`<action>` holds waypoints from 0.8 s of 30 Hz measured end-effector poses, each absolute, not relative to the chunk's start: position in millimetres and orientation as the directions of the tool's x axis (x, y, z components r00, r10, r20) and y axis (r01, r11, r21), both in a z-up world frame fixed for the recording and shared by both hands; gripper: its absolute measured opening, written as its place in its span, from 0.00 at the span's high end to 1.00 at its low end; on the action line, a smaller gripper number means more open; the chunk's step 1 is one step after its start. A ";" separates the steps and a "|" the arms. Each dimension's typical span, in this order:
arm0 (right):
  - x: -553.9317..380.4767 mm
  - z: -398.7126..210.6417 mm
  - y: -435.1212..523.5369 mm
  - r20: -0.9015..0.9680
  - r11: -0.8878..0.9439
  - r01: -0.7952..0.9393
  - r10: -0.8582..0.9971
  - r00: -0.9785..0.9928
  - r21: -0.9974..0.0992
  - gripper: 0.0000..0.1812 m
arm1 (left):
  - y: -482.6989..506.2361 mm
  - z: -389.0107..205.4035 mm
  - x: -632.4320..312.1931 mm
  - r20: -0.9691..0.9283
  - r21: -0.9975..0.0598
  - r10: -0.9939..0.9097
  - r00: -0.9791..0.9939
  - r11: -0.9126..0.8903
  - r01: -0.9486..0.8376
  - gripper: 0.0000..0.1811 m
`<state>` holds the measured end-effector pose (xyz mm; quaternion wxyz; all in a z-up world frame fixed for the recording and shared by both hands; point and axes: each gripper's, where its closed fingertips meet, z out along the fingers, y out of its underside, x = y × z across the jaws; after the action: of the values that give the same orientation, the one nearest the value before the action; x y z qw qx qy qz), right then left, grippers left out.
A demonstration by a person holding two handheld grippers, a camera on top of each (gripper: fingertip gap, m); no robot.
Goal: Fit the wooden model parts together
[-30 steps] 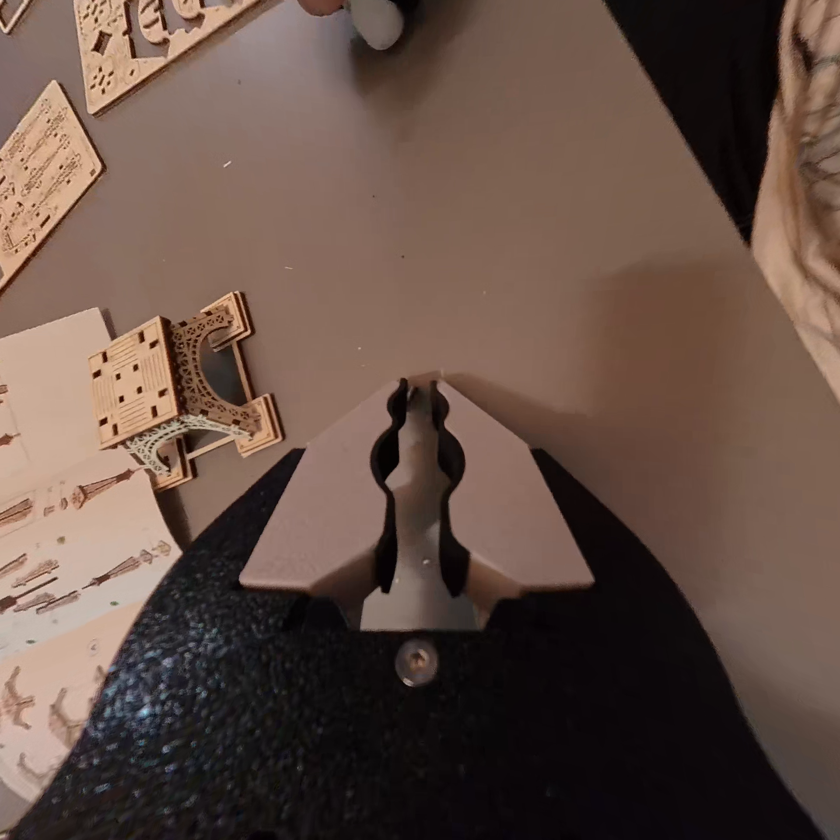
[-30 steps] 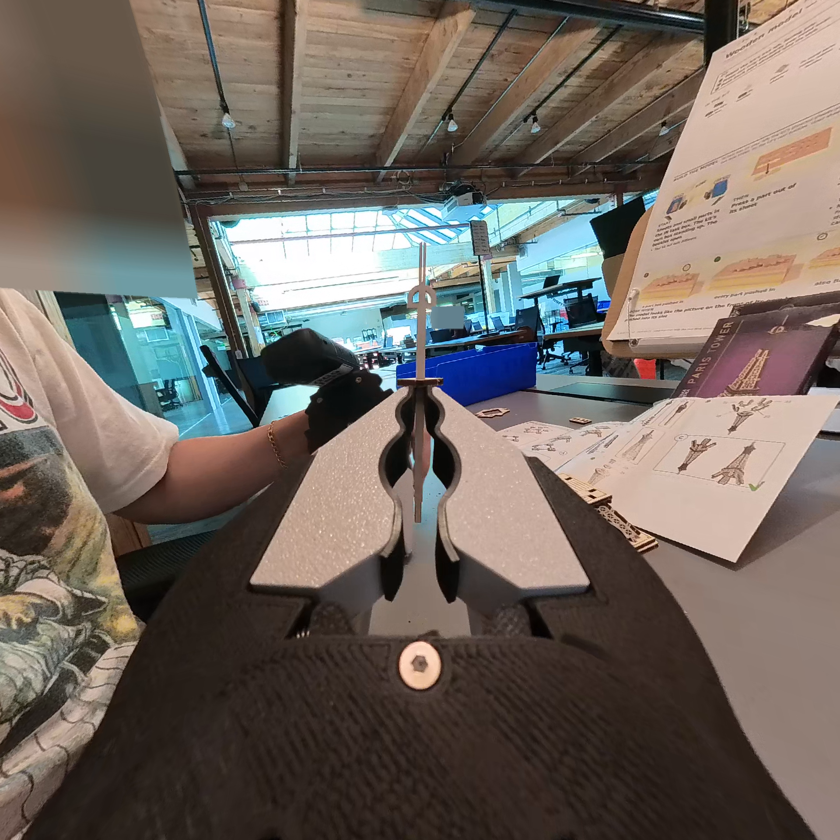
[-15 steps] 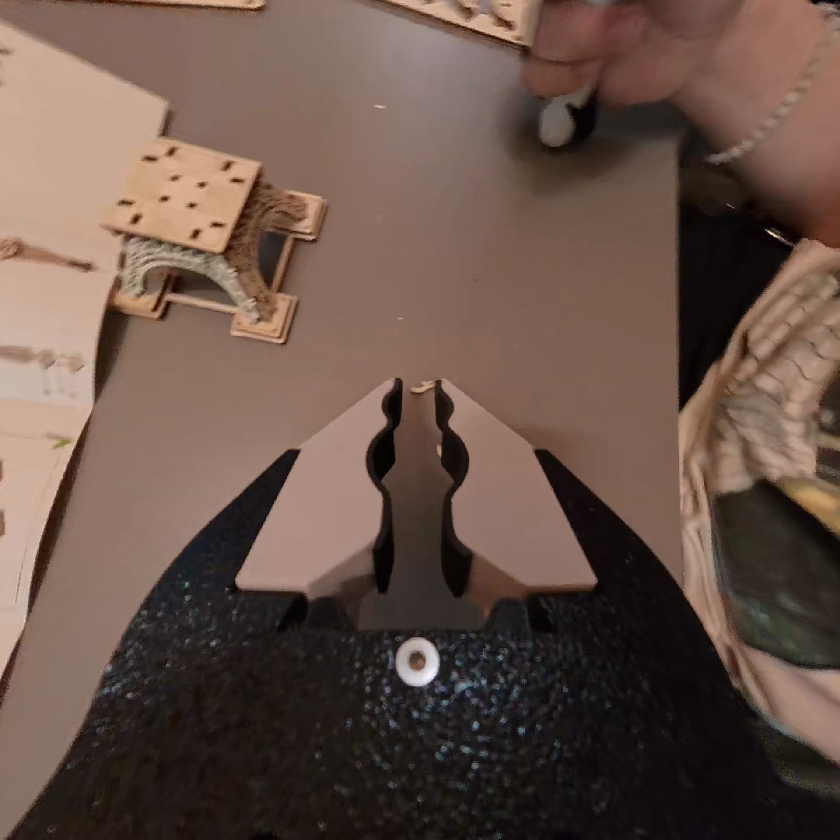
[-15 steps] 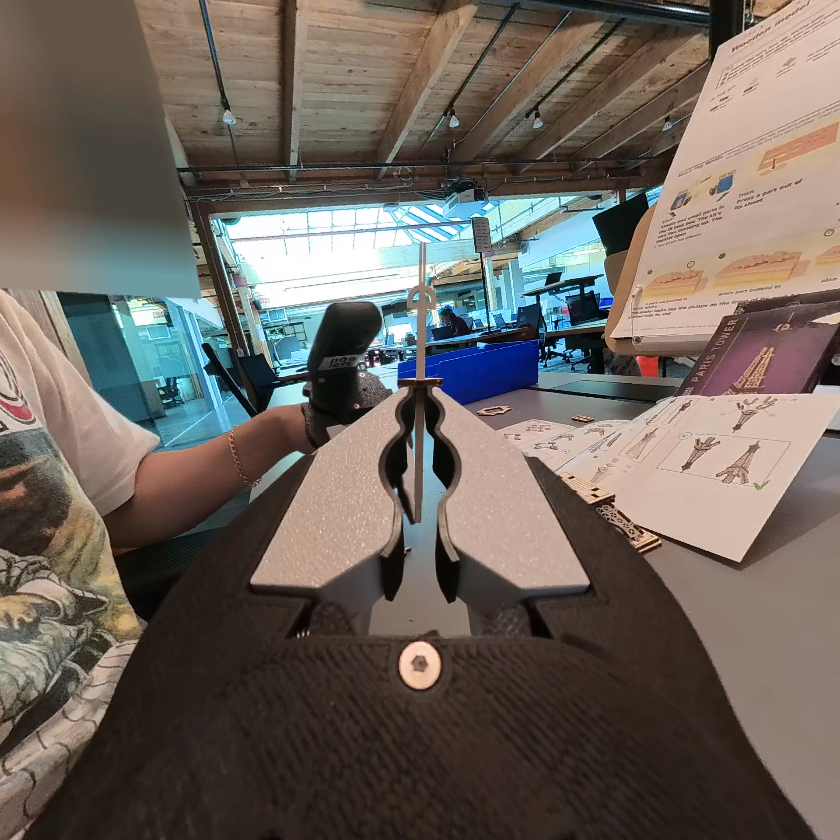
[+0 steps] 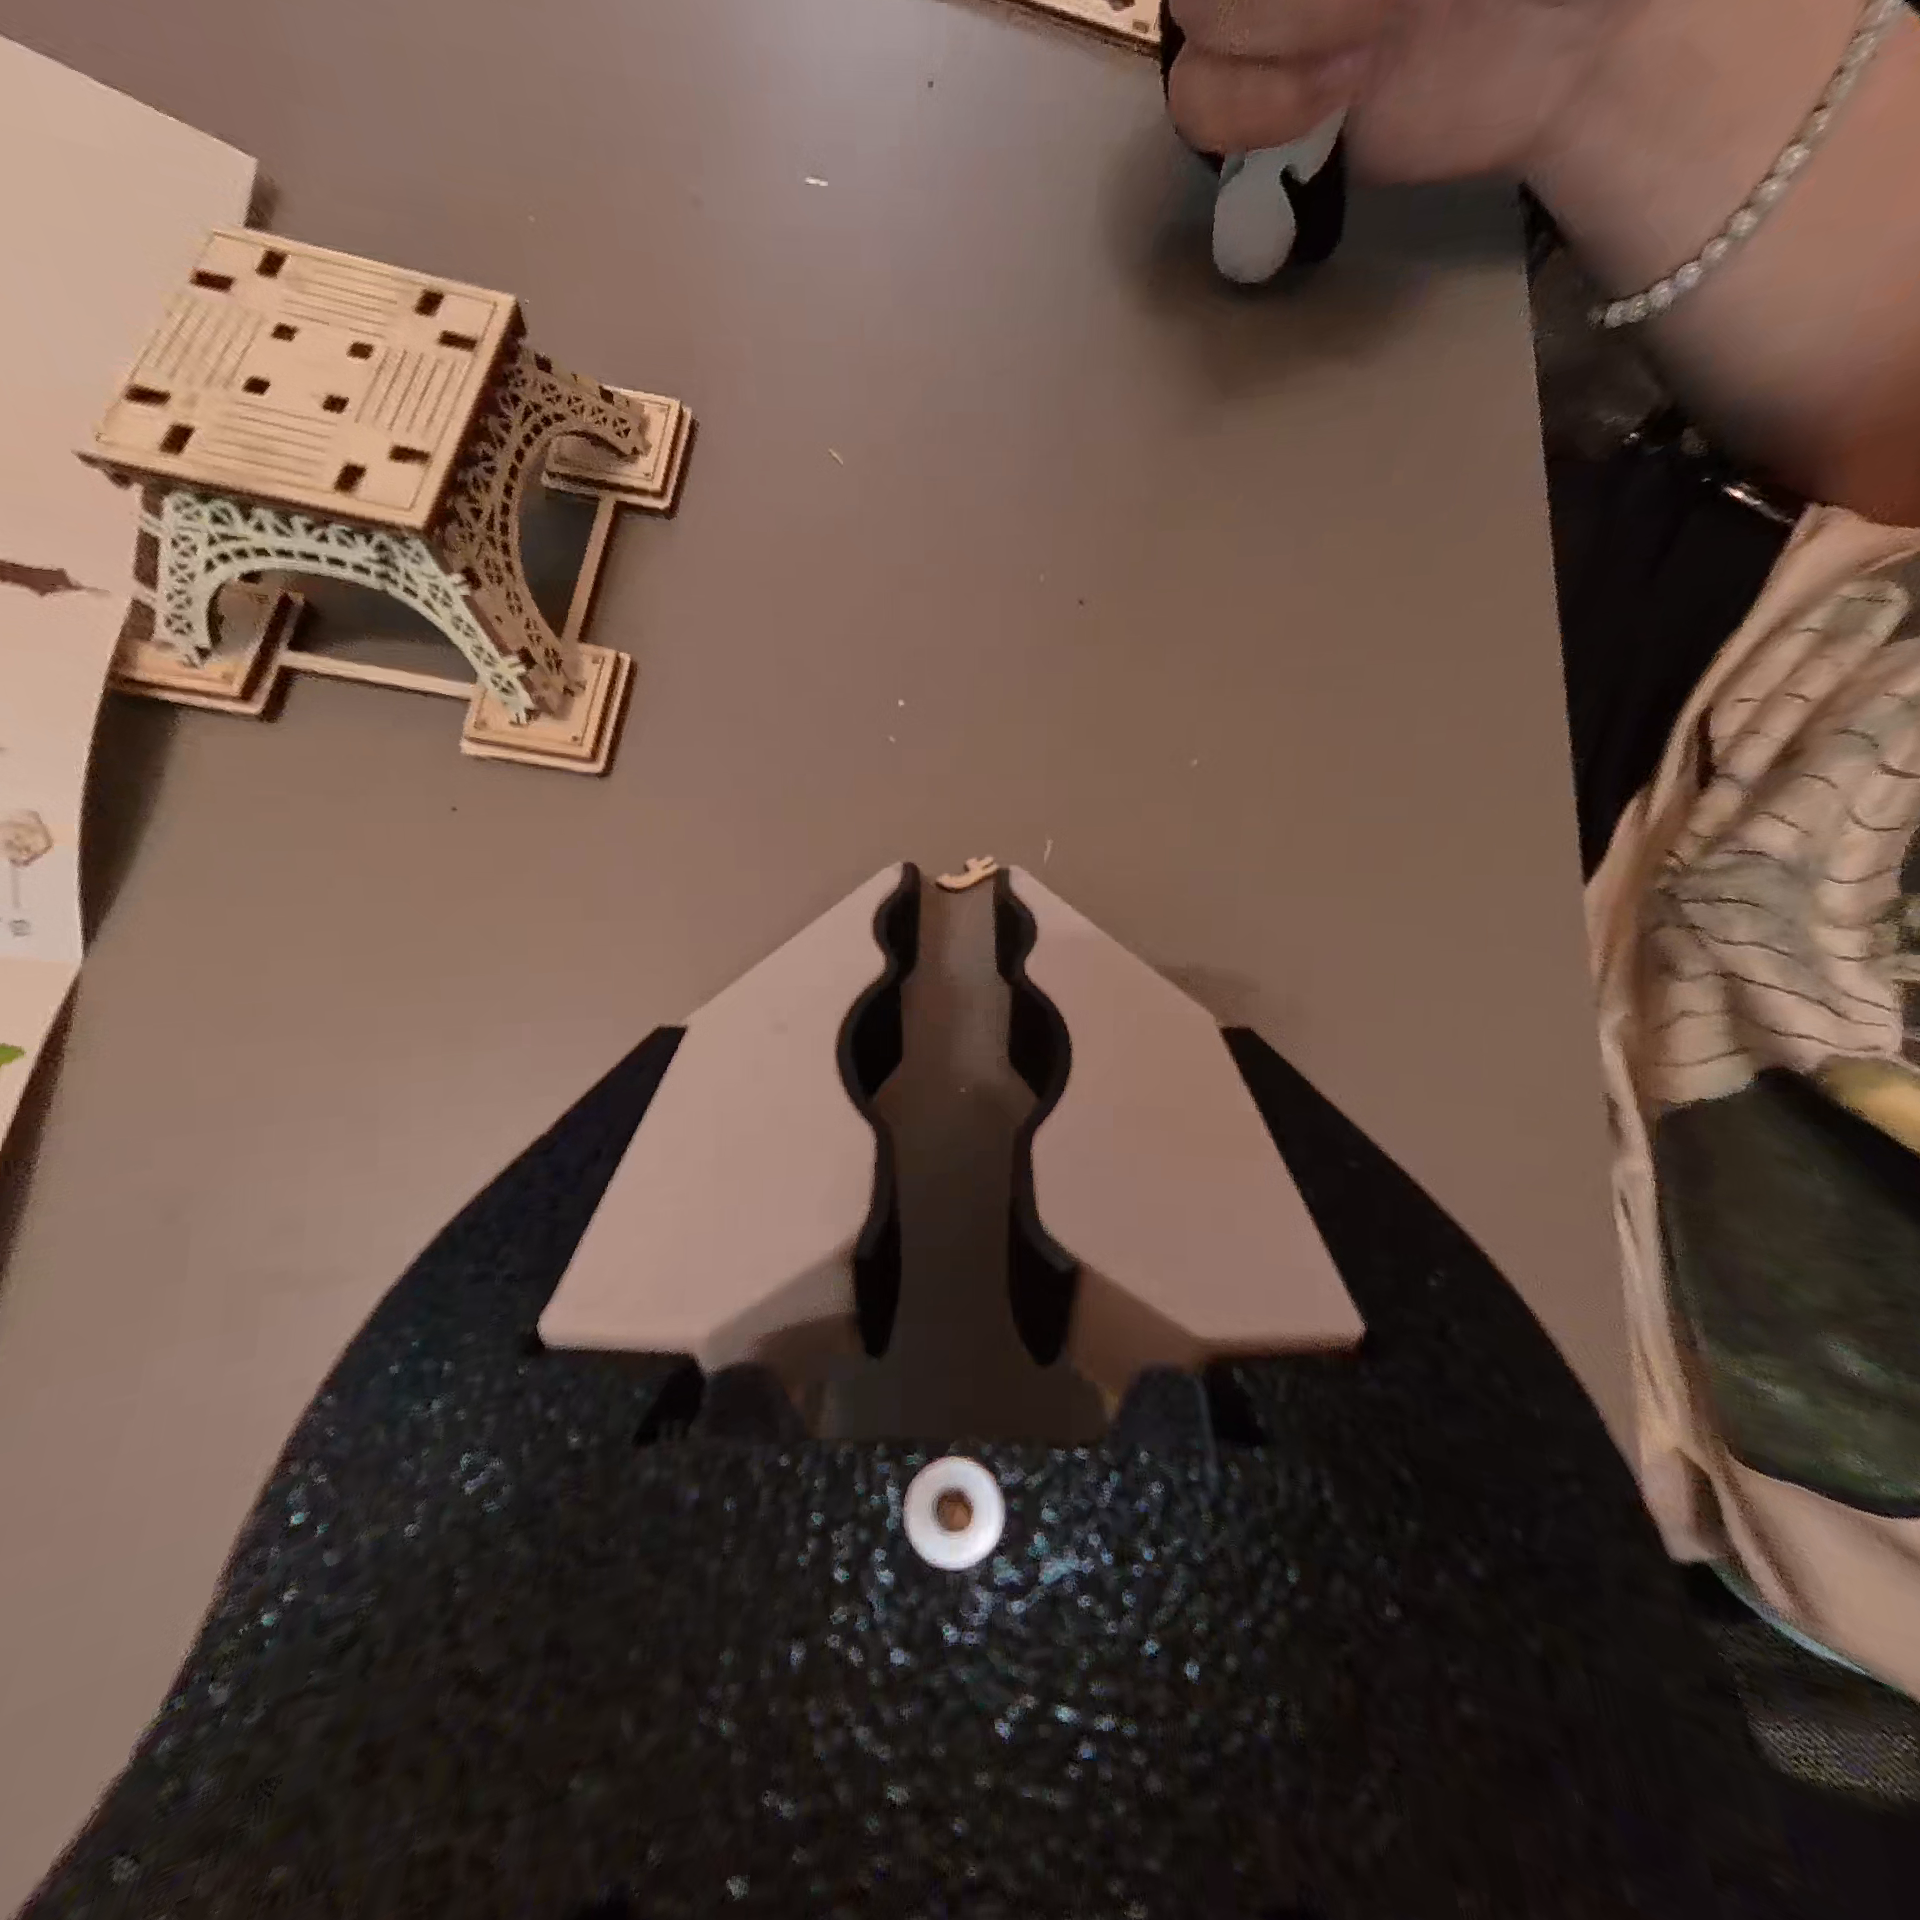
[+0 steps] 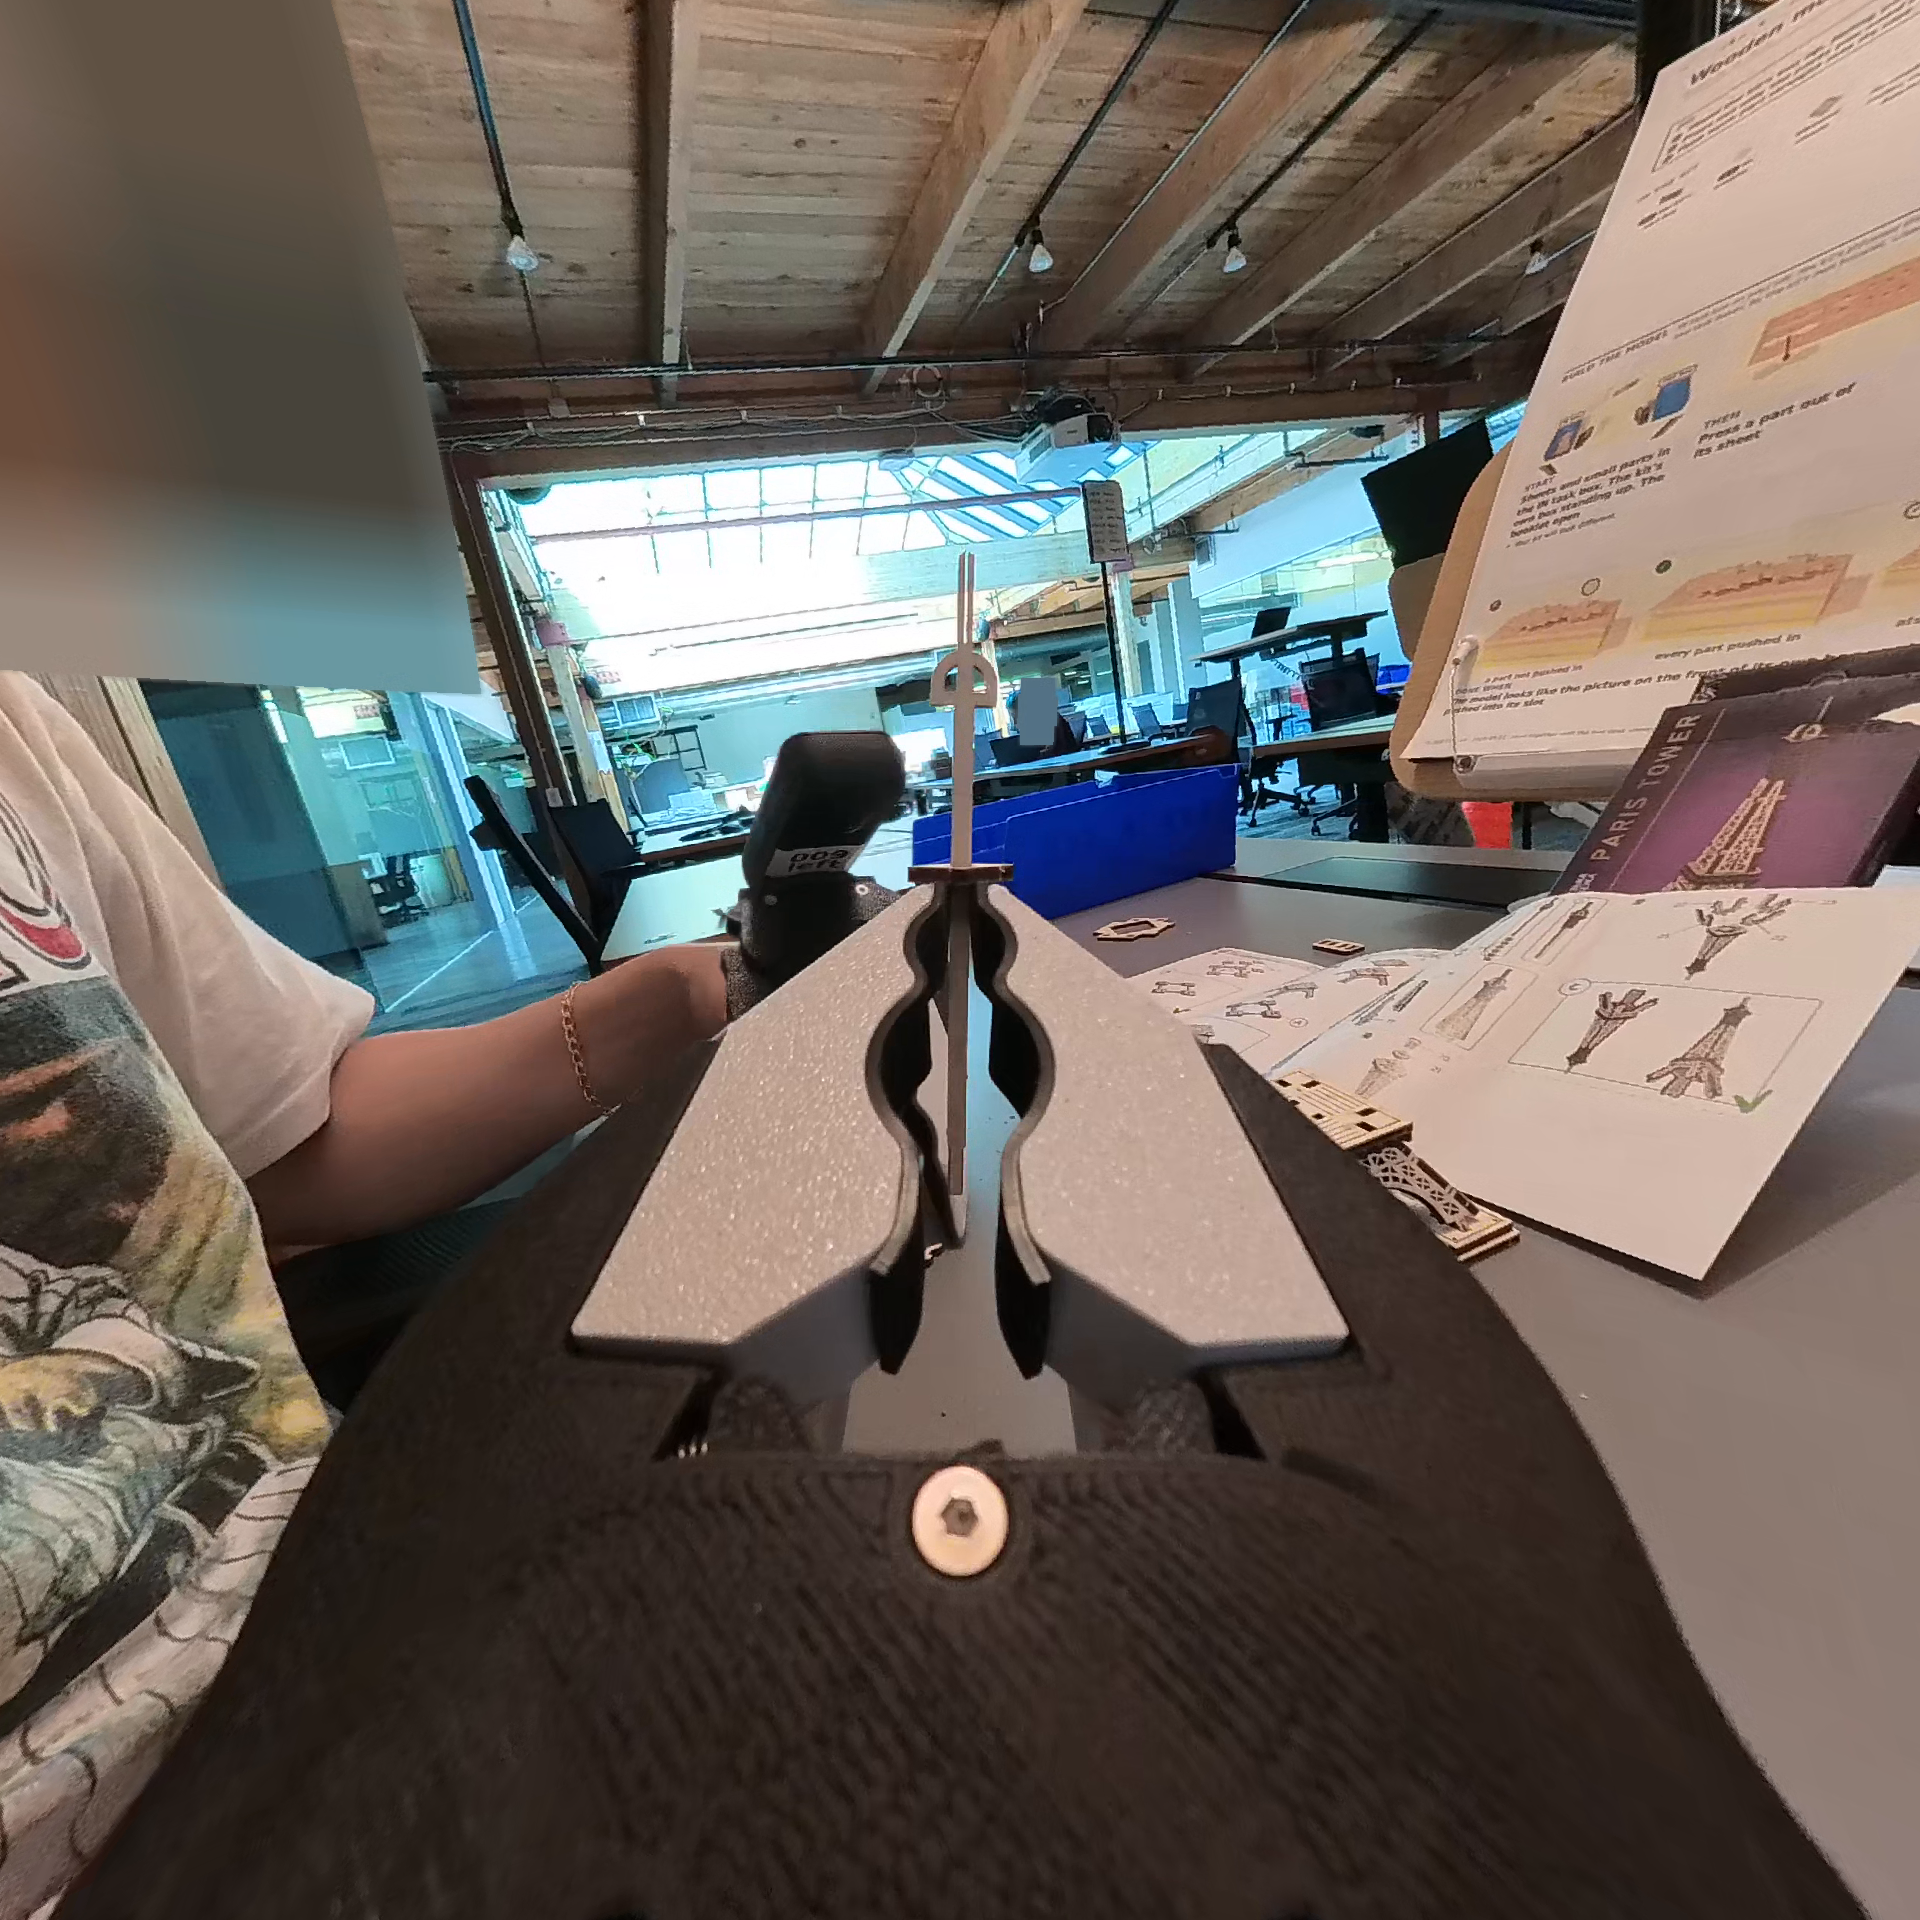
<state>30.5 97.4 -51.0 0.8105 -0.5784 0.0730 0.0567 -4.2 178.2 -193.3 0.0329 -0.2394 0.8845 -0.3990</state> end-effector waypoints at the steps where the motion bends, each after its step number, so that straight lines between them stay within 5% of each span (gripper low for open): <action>1: 30.4 -51.0 97.4 -0.183 0.325 -0.176 0.007 0.983 -0.929 1.00 | 177.2 -193.5 -3.0 0.124 -0.722 -0.453 -0.883 0.569 -0.394 0.95; 7: 30.6 -50.6 96.6 -0.184 0.329 -0.175 0.007 0.983 -0.928 1.00 | 166.5 -190.3 -5.2 -0.012 -0.736 -0.318 -0.948 0.644 -0.206 0.92; 16: 30.3 -51.0 97.4 -0.186 0.324 -0.180 0.012 0.983 -0.929 1.00 | 183.4 -184.8 -2.4 0.183 -0.684 -0.573 -0.799 0.510 -0.522 0.95; 24: 30.7 -50.9 97.0 -0.189 0.327 -0.182 0.013 0.982 -0.927 1.00 | 170.6 -194.2 -6.6 0.087 -0.700 -0.561 -0.823 0.554 -0.451 0.96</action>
<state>30.7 97.0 -50.9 0.8113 -0.5769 0.0734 0.0602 -6.6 170.6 -194.2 0.0731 -0.2881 0.8784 -0.3742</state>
